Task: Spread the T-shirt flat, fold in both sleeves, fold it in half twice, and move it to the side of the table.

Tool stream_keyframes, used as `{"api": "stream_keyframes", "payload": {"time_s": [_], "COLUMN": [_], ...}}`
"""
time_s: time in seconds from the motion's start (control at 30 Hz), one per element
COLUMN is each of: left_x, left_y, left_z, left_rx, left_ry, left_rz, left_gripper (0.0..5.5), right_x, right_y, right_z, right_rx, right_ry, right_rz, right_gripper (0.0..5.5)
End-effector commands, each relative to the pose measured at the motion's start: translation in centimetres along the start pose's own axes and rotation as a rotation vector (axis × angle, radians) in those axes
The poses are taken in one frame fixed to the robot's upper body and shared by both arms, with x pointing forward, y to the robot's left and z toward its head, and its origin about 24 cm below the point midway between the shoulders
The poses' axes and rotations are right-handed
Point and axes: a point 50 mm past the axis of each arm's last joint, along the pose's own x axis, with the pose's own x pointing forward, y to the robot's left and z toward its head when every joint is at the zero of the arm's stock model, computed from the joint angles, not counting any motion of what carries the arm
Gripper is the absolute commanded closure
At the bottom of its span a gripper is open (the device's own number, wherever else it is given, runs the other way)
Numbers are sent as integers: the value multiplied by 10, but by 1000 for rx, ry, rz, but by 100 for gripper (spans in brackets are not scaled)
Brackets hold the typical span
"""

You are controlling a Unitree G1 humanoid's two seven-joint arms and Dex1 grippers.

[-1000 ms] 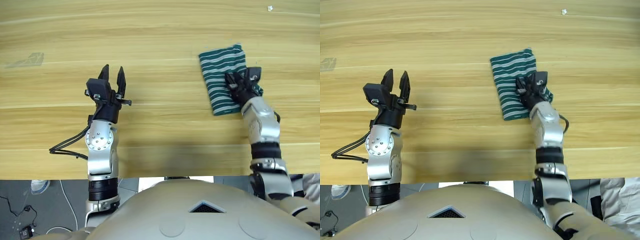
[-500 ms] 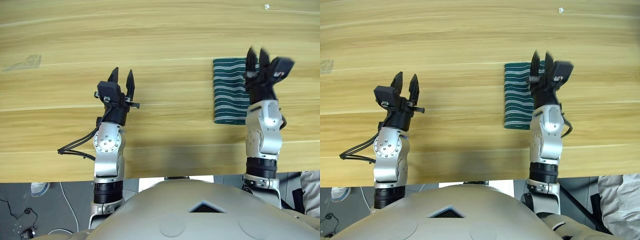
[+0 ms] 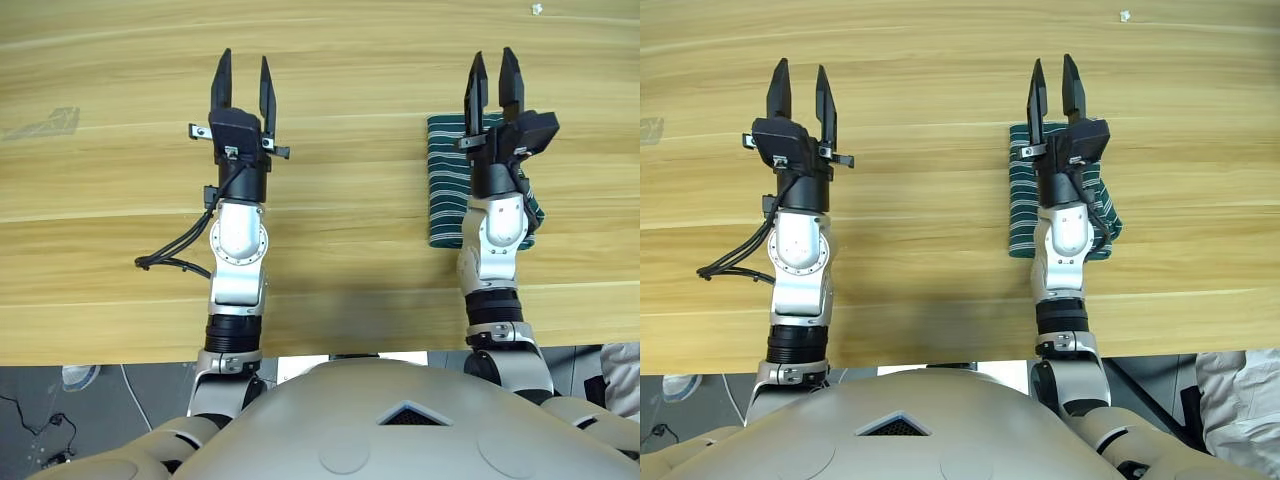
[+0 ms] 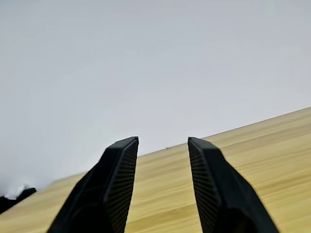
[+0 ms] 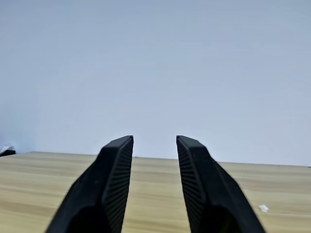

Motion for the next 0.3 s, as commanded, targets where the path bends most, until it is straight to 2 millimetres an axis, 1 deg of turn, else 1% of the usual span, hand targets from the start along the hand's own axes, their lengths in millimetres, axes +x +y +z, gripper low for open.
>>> {"api": "stream_keyframes", "payload": {"time_s": [0.03, 0.2, 0.3], "left_x": [-4, -2, -1], "left_y": [3, 6, 5], "left_z": [-1, -4, -4], "left_rx": [-55, -150, -170], "left_ry": [14, 38, 42], "left_rz": [9, 51, 51], "left_gripper": [362, 362, 362], "right_x": [-2, -3, -3], "right_y": [0, -4, -5], "right_z": [-1, 1, 1], "right_rx": [15, 6, 4], "right_ry": [-6, -23, -28], "right_rz": [2, -8, -5], "right_gripper": [386, 386, 386]}}
